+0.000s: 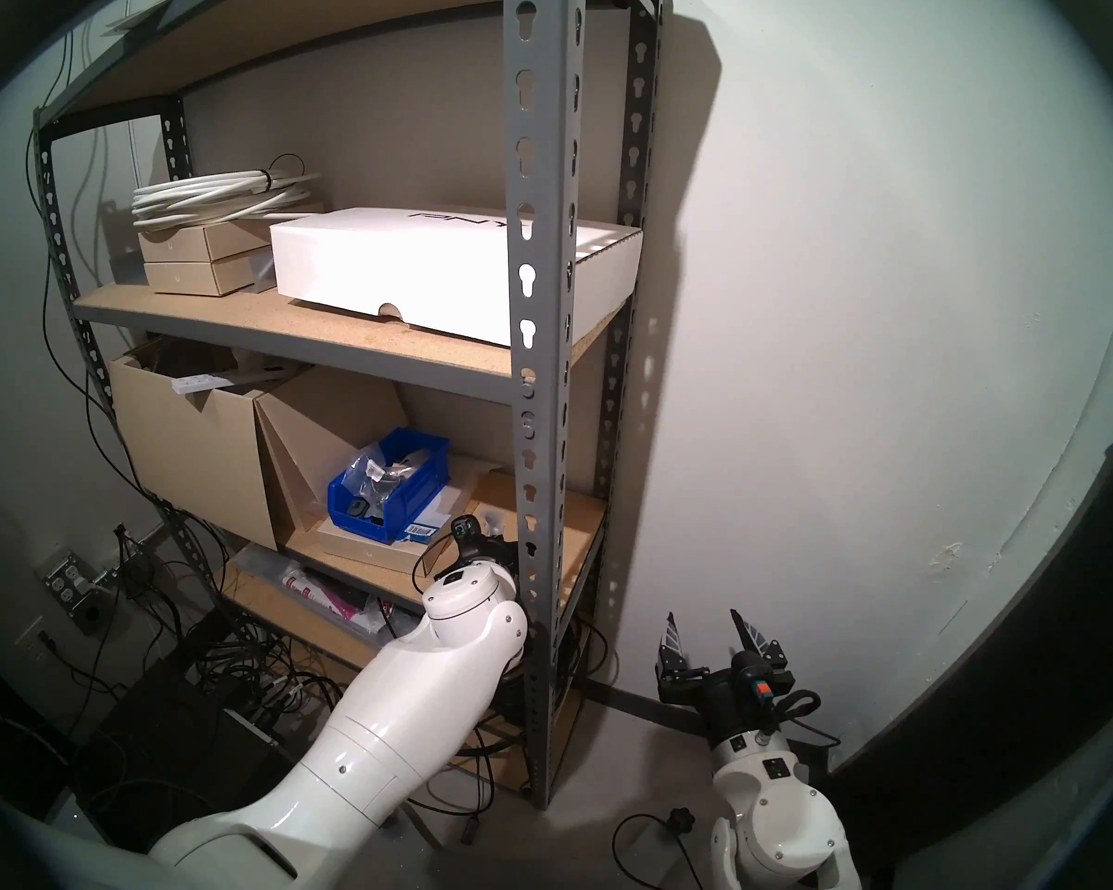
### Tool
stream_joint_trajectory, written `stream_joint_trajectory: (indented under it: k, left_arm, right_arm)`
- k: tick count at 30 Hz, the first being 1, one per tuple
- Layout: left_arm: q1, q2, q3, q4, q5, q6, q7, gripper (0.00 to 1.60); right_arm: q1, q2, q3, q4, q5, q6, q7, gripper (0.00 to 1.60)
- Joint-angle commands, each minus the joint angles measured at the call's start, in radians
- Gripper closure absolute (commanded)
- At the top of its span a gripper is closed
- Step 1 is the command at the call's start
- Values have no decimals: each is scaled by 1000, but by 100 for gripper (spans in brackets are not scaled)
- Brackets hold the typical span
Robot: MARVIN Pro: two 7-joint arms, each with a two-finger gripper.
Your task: Organize the rack shelf by putting things into a case
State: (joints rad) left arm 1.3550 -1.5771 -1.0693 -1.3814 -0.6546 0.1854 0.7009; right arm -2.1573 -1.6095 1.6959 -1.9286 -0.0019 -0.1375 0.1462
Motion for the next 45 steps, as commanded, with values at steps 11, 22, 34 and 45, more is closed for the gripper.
stream_joint_trajectory:
  k: [11, 22, 34, 45]
  left_arm:
    - [45, 22, 34, -166, 29, -32, -27, 160]
    - [69, 58, 72, -296, 107, -64, -17, 160]
    - [128, 125, 93, -429, 172, -90, -9, 160]
    - [195, 209, 72, -554, 183, -82, -13, 160]
  right_arm:
    - [2, 0, 0, -18, 0, -4, 0, 0]
    - [3, 0, 0, -18, 0, -4, 0, 0]
    - [3, 0, 0, -18, 0, -4, 0, 0]
    - [3, 0, 0, -18, 0, -4, 0, 0]
